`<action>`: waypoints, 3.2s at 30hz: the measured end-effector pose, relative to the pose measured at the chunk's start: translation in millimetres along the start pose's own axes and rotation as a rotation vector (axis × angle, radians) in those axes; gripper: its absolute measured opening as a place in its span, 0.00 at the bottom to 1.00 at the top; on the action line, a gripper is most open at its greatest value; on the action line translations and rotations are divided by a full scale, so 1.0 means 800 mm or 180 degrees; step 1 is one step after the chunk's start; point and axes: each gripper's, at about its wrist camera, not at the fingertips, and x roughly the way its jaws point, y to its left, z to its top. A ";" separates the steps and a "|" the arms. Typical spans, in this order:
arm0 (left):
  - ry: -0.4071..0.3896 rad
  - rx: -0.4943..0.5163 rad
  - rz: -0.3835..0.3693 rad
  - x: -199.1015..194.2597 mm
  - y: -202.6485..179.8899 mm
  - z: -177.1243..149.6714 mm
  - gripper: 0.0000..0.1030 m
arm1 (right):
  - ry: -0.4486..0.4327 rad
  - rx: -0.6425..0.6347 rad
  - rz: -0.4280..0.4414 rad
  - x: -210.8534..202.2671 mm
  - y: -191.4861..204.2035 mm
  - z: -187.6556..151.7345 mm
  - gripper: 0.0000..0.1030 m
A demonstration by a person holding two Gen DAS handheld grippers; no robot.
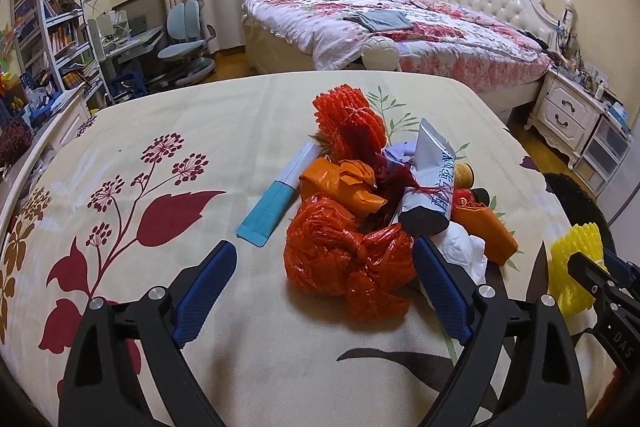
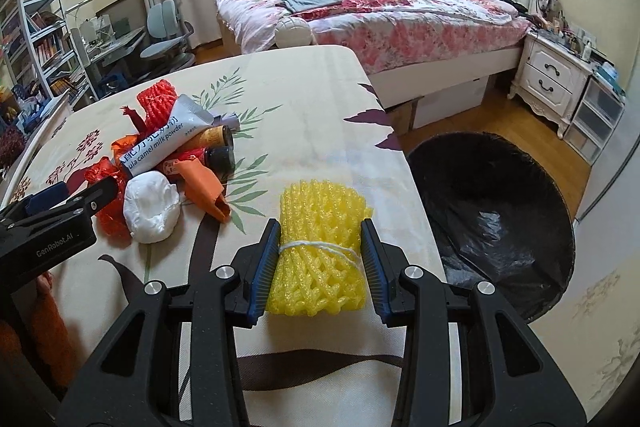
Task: Collect trash
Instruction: 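Grasp the red plastic bag with the left gripper, then carry yellow net and red bag to the bin and open both grippers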
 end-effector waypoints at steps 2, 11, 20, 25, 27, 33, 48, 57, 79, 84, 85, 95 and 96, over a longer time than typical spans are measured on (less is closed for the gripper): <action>0.0027 0.0037 -0.0018 0.002 0.000 -0.002 0.86 | 0.0014 0.0019 0.0012 0.003 -0.002 0.000 0.38; 0.0086 0.0113 -0.0165 0.005 -0.005 -0.007 0.68 | 0.0023 0.0051 0.0023 0.005 -0.006 -0.003 0.38; 0.0055 0.0114 -0.0186 0.000 -0.004 -0.008 0.57 | 0.0006 0.0069 0.0020 0.002 -0.009 -0.005 0.38; 0.0052 0.0074 -0.0200 -0.010 0.002 -0.014 0.54 | 0.0000 0.0076 0.0022 0.001 -0.009 -0.004 0.38; 0.0043 0.0062 -0.0199 -0.014 0.006 -0.018 0.53 | -0.0002 0.0075 0.0022 0.000 -0.009 -0.004 0.38; 0.0003 -0.0011 -0.0259 -0.028 0.019 -0.023 0.44 | -0.0030 0.0073 0.0032 -0.006 -0.008 -0.003 0.38; -0.0024 0.0035 -0.0044 -0.011 0.017 -0.023 0.81 | -0.0036 0.0049 0.0056 -0.009 -0.004 -0.004 0.38; 0.0063 0.0128 -0.0077 -0.007 0.011 -0.030 0.66 | -0.0015 0.0059 0.0058 -0.006 -0.004 -0.006 0.38; -0.0462 0.0335 -0.0571 -0.068 -0.083 0.009 0.63 | -0.0360 0.0316 -0.0309 -0.038 -0.084 0.016 0.38; -0.0443 0.0485 -0.0751 -0.051 -0.137 0.017 0.63 | -0.0379 0.0445 -0.0504 -0.031 -0.127 0.019 0.38; -0.0440 0.0506 -0.0785 -0.049 -0.145 0.018 0.63 | -0.0378 0.0473 -0.0538 -0.029 -0.136 0.019 0.38; -0.0334 0.0802 -0.0990 -0.006 -0.244 0.020 0.63 | -0.0255 0.0588 -0.0745 0.004 -0.197 0.013 0.38; -0.0319 0.0822 -0.0995 -0.002 -0.253 0.020 0.63 | -0.0241 0.0596 -0.0755 0.007 -0.201 0.012 0.38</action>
